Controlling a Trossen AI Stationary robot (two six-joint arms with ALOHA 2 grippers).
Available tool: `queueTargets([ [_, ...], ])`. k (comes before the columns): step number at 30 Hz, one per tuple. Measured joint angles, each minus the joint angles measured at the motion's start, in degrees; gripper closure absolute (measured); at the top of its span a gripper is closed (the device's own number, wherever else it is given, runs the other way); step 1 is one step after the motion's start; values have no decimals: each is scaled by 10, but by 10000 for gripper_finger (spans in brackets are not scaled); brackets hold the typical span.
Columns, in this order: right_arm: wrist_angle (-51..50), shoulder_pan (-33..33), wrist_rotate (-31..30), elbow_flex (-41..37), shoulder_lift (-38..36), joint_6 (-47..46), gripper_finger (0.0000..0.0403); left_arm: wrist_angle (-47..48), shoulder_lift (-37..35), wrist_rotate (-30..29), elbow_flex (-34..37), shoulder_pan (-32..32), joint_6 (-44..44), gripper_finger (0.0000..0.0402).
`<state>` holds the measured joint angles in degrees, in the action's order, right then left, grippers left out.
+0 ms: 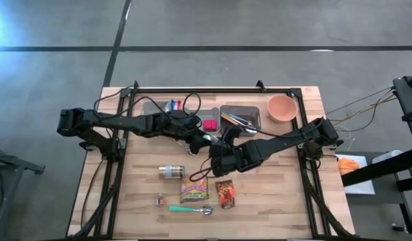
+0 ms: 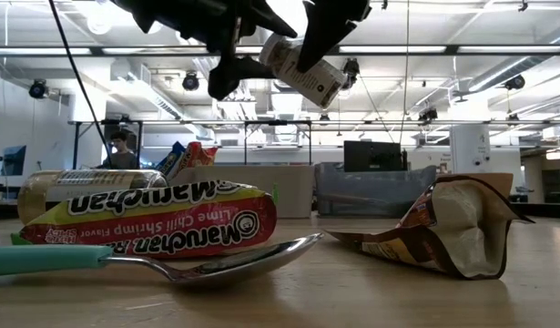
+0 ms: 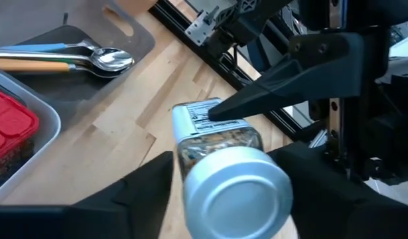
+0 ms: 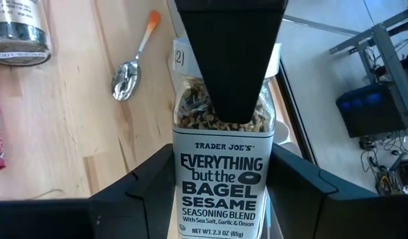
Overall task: Pick & Place Food Item
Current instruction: Put the white seasoning bottle into the right gray bin
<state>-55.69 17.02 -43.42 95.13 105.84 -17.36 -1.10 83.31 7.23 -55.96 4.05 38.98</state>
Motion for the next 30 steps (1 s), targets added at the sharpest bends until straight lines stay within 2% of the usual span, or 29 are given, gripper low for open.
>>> queueTargets([
  [5, 2, 0, -3, -1, 0, 9, 212, 7, 0, -1, 0, 0, 3, 209],
  [12, 7, -2, -1, -1, 0, 9, 212, 15, -1, 3, 0, 1, 3, 210],
  [14, 10, -2, 0, -1, 0, 9, 188, 19, -1, 5, -1, 1, 1, 210],
  [17, 23, -2, -2, -1, 0, 4, 130, 34, 1, 4, -3, 1, -12, 210],
  [21, 10, -2, -3, 0, -1, -19, 76, 93, -1, -4, -22, 10, -39, 210],
  [26, 0, -2, -12, 0, -2, -37, 58, 163, -15, -37, -43, 29, -75, 210],
  [30, -47, -1, -14, 0, -2, -82, 56, 244, -24, -58, -85, 50, -130, 210],
])
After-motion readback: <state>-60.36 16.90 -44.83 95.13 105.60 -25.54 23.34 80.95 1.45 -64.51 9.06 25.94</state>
